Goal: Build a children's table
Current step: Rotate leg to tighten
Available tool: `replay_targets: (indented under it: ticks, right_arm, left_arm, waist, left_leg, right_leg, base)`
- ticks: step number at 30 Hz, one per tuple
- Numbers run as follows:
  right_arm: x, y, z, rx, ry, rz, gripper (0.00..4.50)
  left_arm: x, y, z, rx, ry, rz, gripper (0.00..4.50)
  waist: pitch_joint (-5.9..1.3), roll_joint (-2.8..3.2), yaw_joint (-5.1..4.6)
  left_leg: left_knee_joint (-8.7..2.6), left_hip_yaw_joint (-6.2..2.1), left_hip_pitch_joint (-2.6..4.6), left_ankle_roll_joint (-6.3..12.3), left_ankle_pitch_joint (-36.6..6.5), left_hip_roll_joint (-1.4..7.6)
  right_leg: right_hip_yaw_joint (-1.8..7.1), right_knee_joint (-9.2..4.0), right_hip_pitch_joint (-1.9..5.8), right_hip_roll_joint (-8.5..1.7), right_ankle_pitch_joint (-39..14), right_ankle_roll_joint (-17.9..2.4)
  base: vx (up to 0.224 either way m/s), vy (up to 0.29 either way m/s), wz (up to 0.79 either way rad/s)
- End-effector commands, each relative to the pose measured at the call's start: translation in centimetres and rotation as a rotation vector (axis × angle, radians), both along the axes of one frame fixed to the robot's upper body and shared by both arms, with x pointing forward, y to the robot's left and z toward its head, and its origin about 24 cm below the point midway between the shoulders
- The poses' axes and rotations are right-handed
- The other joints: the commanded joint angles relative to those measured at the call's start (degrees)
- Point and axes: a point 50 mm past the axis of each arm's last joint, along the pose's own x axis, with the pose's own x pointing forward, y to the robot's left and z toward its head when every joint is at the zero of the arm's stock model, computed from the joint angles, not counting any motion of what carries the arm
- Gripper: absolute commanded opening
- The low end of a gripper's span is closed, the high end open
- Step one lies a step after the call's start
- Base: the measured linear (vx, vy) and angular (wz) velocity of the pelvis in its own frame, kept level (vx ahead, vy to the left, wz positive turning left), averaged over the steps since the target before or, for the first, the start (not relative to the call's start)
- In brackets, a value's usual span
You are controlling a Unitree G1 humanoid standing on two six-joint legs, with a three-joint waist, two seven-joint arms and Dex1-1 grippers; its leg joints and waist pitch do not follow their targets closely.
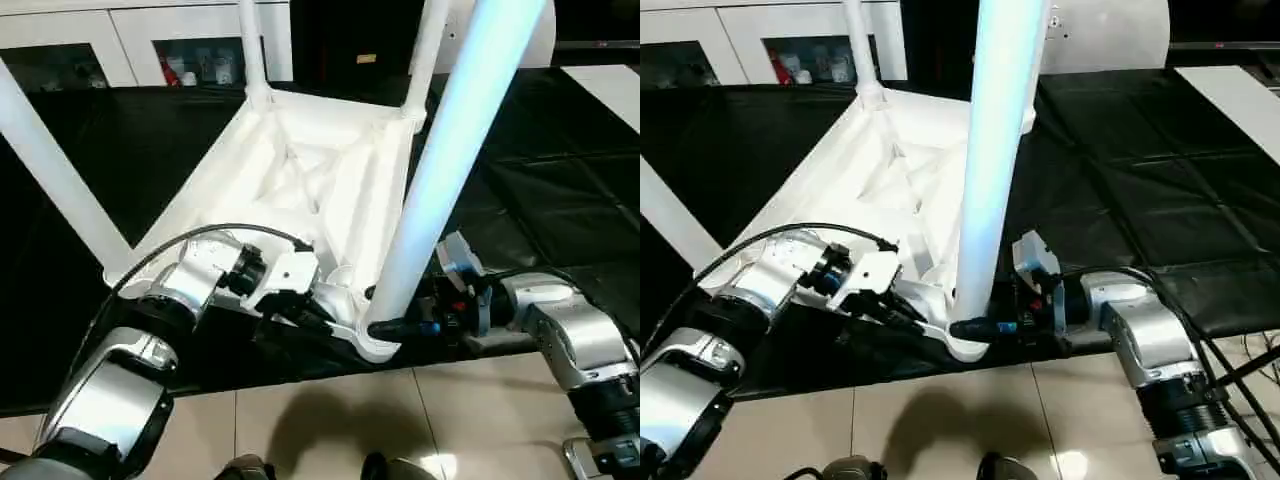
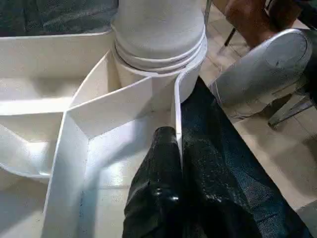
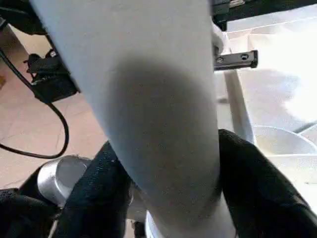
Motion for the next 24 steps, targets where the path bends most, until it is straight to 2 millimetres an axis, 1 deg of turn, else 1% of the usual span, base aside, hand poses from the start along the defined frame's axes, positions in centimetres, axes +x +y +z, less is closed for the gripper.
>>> replay_targets:
  ticks: [1,3,5,6,7,9,11,12,13,14,15,16,17,18,19,20,21,22,23,24]
  right_arm:
    - [-0.1,0.1,0.2,0.006,0.009,0.035,2.23]
    - [0.0,0.2,0.2,0.004,0.012,0.041,2.12]
    - [0.0,0.2,0.2,0.003,0.013,0.043,2.11]
    - [-0.1,0.2,0.2,0.004,0.014,0.044,2.1]
    - [-0.1,0.3,0.1,0.003,0.015,0.044,2.09]
    - [-0.2,0.3,0.1,0.005,0.017,0.042,2.09]
    - [-0.3,0.6,-0.1,0.028,0.033,-0.024,2.08]
    - [-0.3,0.9,-0.1,0.04,0.036,-0.059,2.08]
    - [-0.3,1.0,-0.2,0.048,0.037,-0.081,2.08]
    - [-0.3,1.3,-0.4,0.044,0.03,-0.132,2.08]
    - [-0.2,1.7,-0.8,0.031,0.011,-0.191,2.08]
    - [-0.1,1.9,-1.0,0.019,-0.002,-0.234,2.08]
    - [0.2,2.3,-1.6,-0.002,-0.015,-0.322,2.08]
    - [0.5,2.8,-2.1,-0.014,-0.012,-0.421,2.07]
    - [0.5,2.9,-2.1,-0.013,-0.01,-0.43,2.06]
    - [0.7,3.6,-2.4,-0.001,0.006,-0.515,2.02]
    - [0.8,3.8,-2.5,0.004,0.011,-0.539,1.99]
    - [1.1,4.6,-2.7,0.01,0.021,-0.611,1.99]
    - [1.5,5.4,-2.8,0.014,0.031,-0.688,1.98]
    - [1.8,6.0,-2.9,0.021,0.042,-0.751,1.98]
  left_arm:
    - [-0.2,-0.8,0.1,0.035,-0.005,-0.079,0.0]
    - [-0.2,-0.7,0.0,0.038,-0.006,-0.078,0.0]
    - [-0.2,-0.7,0.0,0.039,-0.008,-0.076,0.0]
    - [-0.2,-0.7,0.0,0.038,-0.009,-0.073,0.0]
    - [-0.2,-0.7,0.0,0.033,-0.009,-0.065,0.0]
    - [-0.2,-0.7,0.0,0.027,-0.009,-0.055,0.0]
    - [0.0,-1.1,0.0,-0.006,-0.005,-0.003,0.0]
    - [0.1,-1.2,0.0,-0.017,-0.003,0.02,0.0]
    - [0.2,-1.3,0.0,-0.024,-0.001,0.033,0.0]
    - [0.4,-1.5,0.0,-0.027,-0.016,0.073,0.0]
    - [0.6,-1.7,0.0,-0.031,-0.032,0.118,0.0]
    - [0.7,-1.9,0.0,-0.033,-0.037,0.15,0.0]
    - [1.0,-2.2,-0.1,-0.041,-0.044,0.213,0.0]
    - [1.3,-2.7,0.0,-0.066,-0.047,0.28,0.0]
    - [1.4,-2.7,0.0,-0.069,-0.046,0.287,0.0]
    - [1.5,-3.2,0.0,-0.092,-0.034,0.35,0.0]
    - [1.6,-3.3,0.0,-0.097,-0.031,0.367,0.0]
    - [1.8,-3.8,0.1,-0.114,-0.033,0.43,0.0]
    - [2.1,-4.4,0.1,-0.135,-0.034,0.495,0.0]
    - [2.3,-4.8,0.2,-0.15,-0.035,0.547,0.0]
  waist:
    - [-4.84,-1.16,-0.4]
    - [-4.83,-1.16,-0.39]
    - [-4.83,-1.18,-0.38]
    - [-4.9,-1.43,-0.46]
    - [-4.88,-1.31,-0.42]
    - [-4.88,-1.3,-0.47]
    - [-4.81,-1.27,-0.47]
    - [-4.72,-1.3,-0.47]
    - [-4.63,-1.15,-0.47]
    - [-4.48,-1.23,-0.56]
    - [-4.46,-0.99,-0.61]
    - [-4.25,-1.18,-0.96]
    - [-4.17,-1.2,-1.06]
    - [-3.93,-1.19,-1.37]
    - [-3.66,-1.03,-1.96]
    - [-3.54,-1.28,-2.71]
    - [-3.36,-1.14,-3.43]
    - [-3.3,-0.88,-3.85]
    - [-3.22,-0.64,-4.69]
    - [-3.23,-0.22,-5.65]
  left_leg:
    - [-3.46,-0.12,-0.14,9.03,2.0,3.21]
    - [-3.47,-0.12,-0.2,8.72,1.8,3.16]
    - [-3.49,-0.15,-0.2,8.6,1.7,3.19]
    - [-3.46,-0.13,-0.22,8.62,1.9,3.18]
    - [-3.48,-0.16,-0.18,8.66,2.0,3.2]
    - [-3.47,-0.15,-0.15,8.8,2.1,3.25]
    - [-3.48,-0.08,-0.21,8.77,2.2,3.19]
    - [-3.57,-0.16,-0.15,8.53,1.9,3.22]
    - [-3.67,-0.08,-0.08,7.81,0.9,3.2]
    - [-3.84,-0.11,-0.08,6.86,-0.1,3.18]
    - [-3.89,-0.16,0.0,6.2,-0.8,3.12]
    - [-4.08,-0.08,0.1,4.78,-2.8,2.9]
    - [-4.16,-0.08,0.22,4.26,-3.6,2.7]
    - [-4.26,-0.07,0.22,2.99,-4.8,2.41]
    - [-4.29,-0.04,0.44,1.94,-6.6,2.13]
    - [-4.15,-0.11,0.43,1.45,-8.1,1.83]
    - [-4.05,-0.27,0.44,1.33,-9.5,1.69]
    - [-3.99,-0.43,0.46,1.39,-10.5,1.62]
    - [-4.04,-0.66,0.47,1.03,-11.9,1.93]
    - [-3.85,-0.88,0.97,0.84,-14.3,2.02]
  right_leg:
    - [3.97,-2.87,4.29,-4.01,-15.7,-9.0]
    - [3.96,-2.9,4.35,-3.99,-16.1,-8.8]
    - [3.95,-2.88,4.37,-4.0,-16.1,-8.6]
    - [3.95,-2.84,4.41,-3.94,-16.0,-8.6]
    - [3.94,-2.83,4.36,-3.97,-16.0,-8.6]
    - [3.95,-2.79,4.31,-3.95,-15.9,-8.7]
    - [3.96,-2.89,4.39,-3.89,-16.0,-8.6]
    - [3.94,-3.01,4.32,-3.88,-16.8,-8.3]
    - [3.98,-3.31,4.32,-4.0,-18.3,-7.9]
    - [3.98,-3.56,4.36,-3.98,-19.9,-7.2]
    - [3.93,-3.69,4.29,-4.03,-20.9,-6.9]
    - [3.84,-4.17,4.27,-3.96,-23.9,-5.8]
    - [3.74,-4.56,4.25,-3.93,-25.7,-5.2]
    - [3.63,-5.0,4.17,-3.79,-28.7,-3.8]
    - [3.31,-5.8,3.93,-3.64,-32.0,-2.4]
    - [2.76,-6.36,4.1,-3.52,-35.1,-1.0]
    - [2.26,-7.03,4.06,-3.49,-37.3,0.3]
    - [1.86,-7.36,4.14,-3.42,-38.1,0.9]
    - [1.31,-7.83,4.24,-3.51,-38.6,1.6]
    - [0.26,-8.73,4.29,-3.44,-39.1,2.5]
  base:
    - [0.0,0.0,0.0]
    - [0.0,0.0,0.0]
    - [0.0,0.0,0.0]
    - [0.0,0.0,0.0]
    - [0.0,0.0,0.0]
    - [0.0,0.0,0.0]
    - [0.0,0.0,0.0]
    - [0.0,0.0,0.0]
    - [0.0,0.0,0.0]
    - [0.0,0.0,0.0]
    - [0.0,0.0,0.0]
    - [0.0,0.0,0.0]
    - [0.0,0.0,0.0]
    - [0.0,0.0,0.0]
    - [0.0,0.0,0.0]
    - [-0.051,-0.001,-0.02]
    - [0.0,0.0,0.0]
    - [0.0,0.0,0.0]
    - [0.0,0.0,0.0]
    - [0.0,0.0,0.0]
